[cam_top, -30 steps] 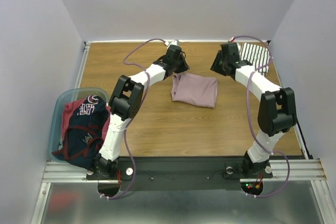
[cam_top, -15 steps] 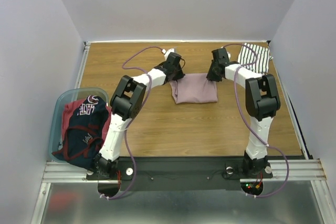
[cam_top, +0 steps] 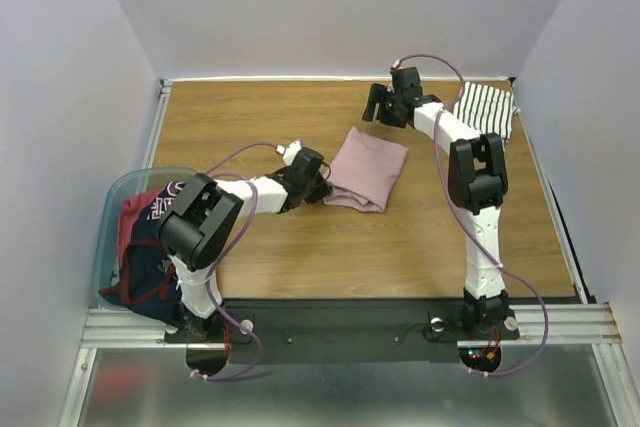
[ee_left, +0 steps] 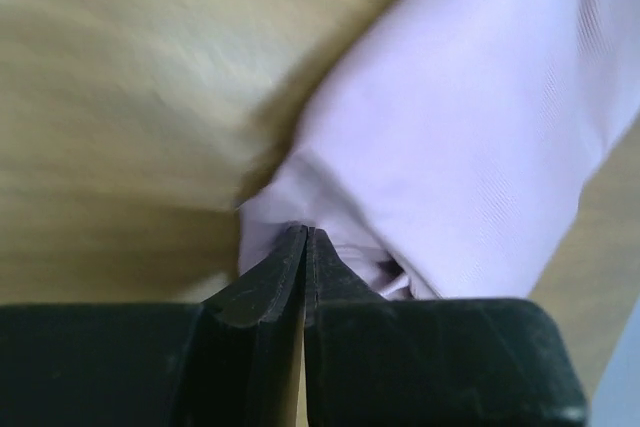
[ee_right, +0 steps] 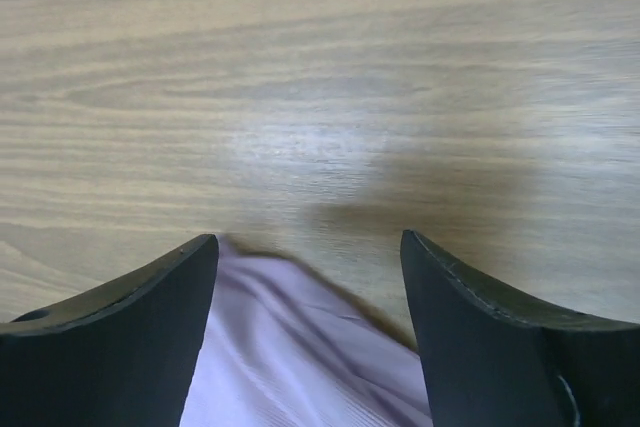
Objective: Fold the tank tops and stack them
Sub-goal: Fold the tank top, then neatly place the folded tank top to the corner
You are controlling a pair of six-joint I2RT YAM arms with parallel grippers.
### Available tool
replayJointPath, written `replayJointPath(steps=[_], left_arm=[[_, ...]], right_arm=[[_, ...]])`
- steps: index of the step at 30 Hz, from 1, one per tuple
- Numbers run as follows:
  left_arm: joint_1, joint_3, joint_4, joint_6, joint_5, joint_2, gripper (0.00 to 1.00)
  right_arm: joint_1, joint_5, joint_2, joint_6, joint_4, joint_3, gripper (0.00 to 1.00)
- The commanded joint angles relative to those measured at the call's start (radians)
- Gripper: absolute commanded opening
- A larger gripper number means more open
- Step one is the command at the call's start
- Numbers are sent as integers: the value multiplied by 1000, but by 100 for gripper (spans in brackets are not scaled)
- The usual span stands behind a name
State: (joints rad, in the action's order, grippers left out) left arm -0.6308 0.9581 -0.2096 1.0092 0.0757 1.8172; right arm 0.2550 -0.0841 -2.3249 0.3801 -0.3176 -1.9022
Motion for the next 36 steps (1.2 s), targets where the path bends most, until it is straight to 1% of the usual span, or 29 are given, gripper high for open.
replayJointPath(steps=[1, 2, 3, 4, 5, 6, 7, 8, 10, 11, 13, 14, 15, 17, 20, 24, 26, 32, 36], left_arm=[[-21, -18, -2, -12, -25, -82, 16], [-20, -13, 19, -26, -16, -108, 16], [-20, -15, 33, -55, -2, -127, 17], [-20, -16, 53, -73, 15, -146, 18], [-15, -9, 62, -92, 45, -177, 18], [-10, 4, 82, -106, 62, -188, 19], [3, 19, 104, -139, 82, -188, 21], [11, 51, 116, -150, 81, -185, 21], [25, 88, 153, -175, 70, -173, 20], [26, 112, 162, -187, 78, -174, 20], [26, 122, 156, -195, 81, -182, 20], [26, 134, 145, -217, 64, -183, 20], [26, 151, 142, -228, 52, -177, 20], [28, 224, 162, -267, 21, -127, 20], [31, 300, 200, -291, 22, -47, 20], [42, 334, 208, -319, 15, 36, 20], [43, 341, 208, -320, 10, 82, 20], [42, 326, 202, -305, -4, 162, 17], [43, 298, 176, -287, -34, 185, 17]], right_arm=[[-6, 139, 168, 0, -40, -37, 81], [-13, 206, 198, 12, -55, -20, 82], [-16, 231, 232, 32, -75, 15, 84], [-22, 239, 275, 64, -75, 56, 84], [-29, 242, 347, 80, -75, 156, 85], [-30, 244, 386, 95, -75, 204, 85], [-30, 233, 418, 118, -74, 251, 85], [-31, 216, 471, 131, -74, 352, 84], [-30, 187, 519, 164, -55, 460, 83], [-30, 129, 542, 172, -40, 556, 81], [-28, 90, 594, 189, 23, 659, 80], [-28, 43, 605, 200, 44, 739, 80], [-28, 34, 614, 207, 78, 767, 80], [-28, -11, 607, 226, 112, 810, 80], [-28, -52, 575, 256, 187, 862, 81], [-28, -52, 550, 289, 262, 894, 82], [-30, -77, 536, 315, 293, 916, 82], [-22, -60, 475, 355, 360, 943, 74], [-20, -69, 415, 364, 403, 947, 64]])
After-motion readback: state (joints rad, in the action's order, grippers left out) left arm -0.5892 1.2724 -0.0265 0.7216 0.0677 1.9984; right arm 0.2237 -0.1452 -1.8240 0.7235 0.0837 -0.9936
